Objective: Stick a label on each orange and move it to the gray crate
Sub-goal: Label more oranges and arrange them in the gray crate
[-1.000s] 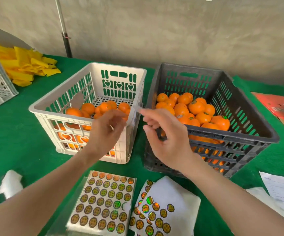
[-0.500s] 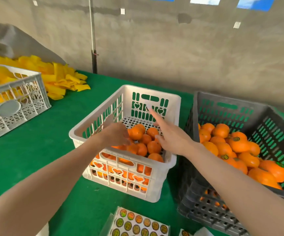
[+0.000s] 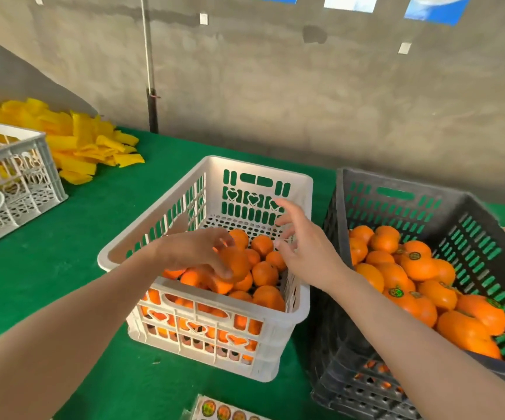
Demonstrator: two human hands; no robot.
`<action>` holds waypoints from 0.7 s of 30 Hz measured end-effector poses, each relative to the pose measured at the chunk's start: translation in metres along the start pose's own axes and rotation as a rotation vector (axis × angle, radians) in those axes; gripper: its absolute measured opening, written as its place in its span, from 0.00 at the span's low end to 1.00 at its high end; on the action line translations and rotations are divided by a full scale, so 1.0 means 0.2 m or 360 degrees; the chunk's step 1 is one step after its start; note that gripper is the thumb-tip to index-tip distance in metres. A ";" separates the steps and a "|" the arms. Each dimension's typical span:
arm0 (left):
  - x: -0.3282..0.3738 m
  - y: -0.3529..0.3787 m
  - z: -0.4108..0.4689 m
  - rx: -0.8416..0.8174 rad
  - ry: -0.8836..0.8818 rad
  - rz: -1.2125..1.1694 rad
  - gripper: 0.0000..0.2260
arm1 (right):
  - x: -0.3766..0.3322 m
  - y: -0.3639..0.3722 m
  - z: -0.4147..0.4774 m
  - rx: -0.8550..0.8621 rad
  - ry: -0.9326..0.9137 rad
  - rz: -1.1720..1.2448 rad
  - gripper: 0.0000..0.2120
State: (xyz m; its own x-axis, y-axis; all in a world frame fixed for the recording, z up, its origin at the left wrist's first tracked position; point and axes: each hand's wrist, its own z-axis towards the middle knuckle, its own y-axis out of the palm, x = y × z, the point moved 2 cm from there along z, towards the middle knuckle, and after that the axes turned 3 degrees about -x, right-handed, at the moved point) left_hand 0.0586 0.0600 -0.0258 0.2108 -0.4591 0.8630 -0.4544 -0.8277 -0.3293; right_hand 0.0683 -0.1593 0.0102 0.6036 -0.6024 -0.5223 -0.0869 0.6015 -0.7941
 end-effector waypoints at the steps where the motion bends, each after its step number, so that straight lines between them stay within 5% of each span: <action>1: 0.03 0.01 -0.02 0.0016 0.0107 -0.0236 0.25 | 0.00 -0.02 0.00 0.0117 0.0028 0.0084 0.28; 6: 0.19 0.14 -0.15 0.0149 0.0433 -0.1057 0.25 | -0.02 -0.12 -0.03 0.0542 0.0143 0.0433 0.02; 13: 0.36 0.40 -0.23 0.0105 0.0503 -0.1772 0.29 | -0.11 -0.18 -0.17 0.0539 0.0543 0.1491 0.05; 21: 0.51 0.64 -0.28 0.0108 0.0279 -0.2023 0.23 | -0.21 -0.23 -0.41 0.0636 0.0395 0.1444 0.05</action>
State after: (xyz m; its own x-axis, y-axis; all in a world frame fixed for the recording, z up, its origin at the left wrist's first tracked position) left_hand -0.0263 -0.0750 0.0405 0.3432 0.7052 0.6204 0.0273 -0.6677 0.7439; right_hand -0.0186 -0.2055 0.0432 0.2567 0.1030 -0.9610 -0.1317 0.9888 0.0708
